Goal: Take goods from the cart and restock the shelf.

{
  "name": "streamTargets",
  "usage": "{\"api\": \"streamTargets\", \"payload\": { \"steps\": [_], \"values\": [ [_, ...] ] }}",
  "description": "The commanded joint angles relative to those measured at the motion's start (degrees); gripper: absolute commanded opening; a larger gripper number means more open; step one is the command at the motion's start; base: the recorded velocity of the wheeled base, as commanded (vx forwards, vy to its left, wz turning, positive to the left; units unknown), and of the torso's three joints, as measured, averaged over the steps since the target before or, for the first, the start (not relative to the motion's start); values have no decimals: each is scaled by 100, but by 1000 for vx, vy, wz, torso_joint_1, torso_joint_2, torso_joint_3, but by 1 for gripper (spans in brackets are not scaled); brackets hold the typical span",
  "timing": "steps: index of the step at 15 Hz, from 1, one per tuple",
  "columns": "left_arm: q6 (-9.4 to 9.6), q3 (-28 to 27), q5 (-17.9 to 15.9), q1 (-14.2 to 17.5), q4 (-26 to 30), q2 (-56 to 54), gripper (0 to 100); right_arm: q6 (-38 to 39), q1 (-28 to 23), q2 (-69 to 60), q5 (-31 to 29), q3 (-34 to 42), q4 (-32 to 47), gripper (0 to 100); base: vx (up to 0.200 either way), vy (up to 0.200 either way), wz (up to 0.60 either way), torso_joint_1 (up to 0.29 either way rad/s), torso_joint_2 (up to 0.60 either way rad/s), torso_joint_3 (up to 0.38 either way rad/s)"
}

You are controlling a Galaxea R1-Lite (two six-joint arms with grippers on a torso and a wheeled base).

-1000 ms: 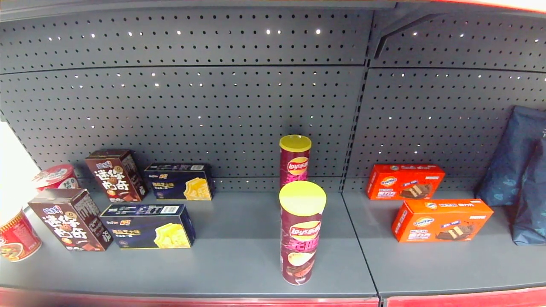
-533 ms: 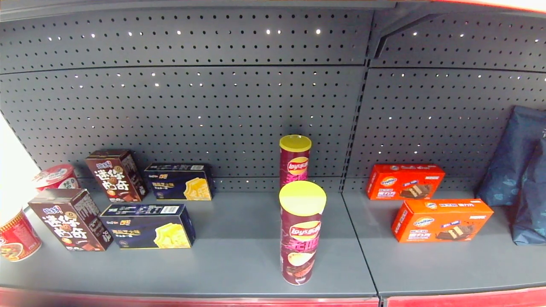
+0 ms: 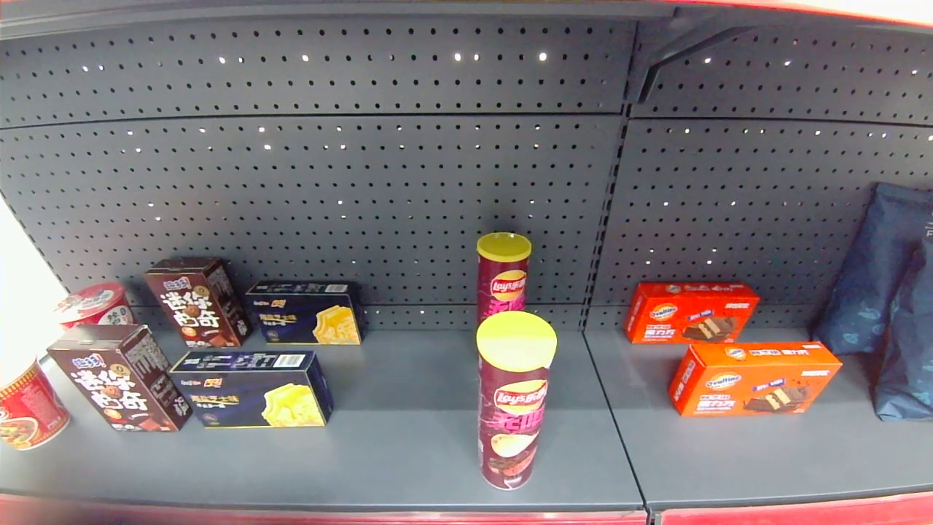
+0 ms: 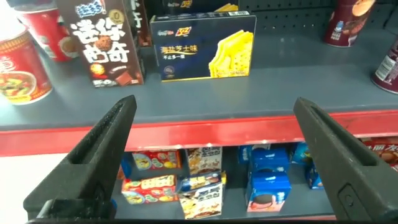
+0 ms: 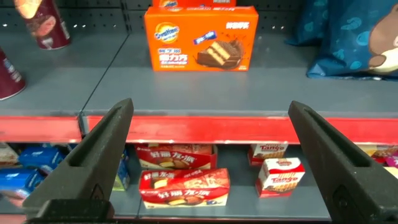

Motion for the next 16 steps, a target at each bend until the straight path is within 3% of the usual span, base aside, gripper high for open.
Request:
{"api": "streamTargets", "payload": {
  "steps": [1,10,13,16],
  "values": [
    [2,1,0,-2,4,-2,100,-2,0,7,2,2,3,100,0,-200,0,-12,2,2],
    [-60,1,0,-2,4,-2,100,-2,0,7,2,2,3,100,0,0,0,0,0,0],
    [-60,1,0,7,4,-2,100,-2,0,7,2,2,3,100,0,200,0,2,2,4],
    [-51,1,0,-2,4,-2,100,-2,0,7,2,2,3,100,0,0,0,0,0,0]
  ]
}}
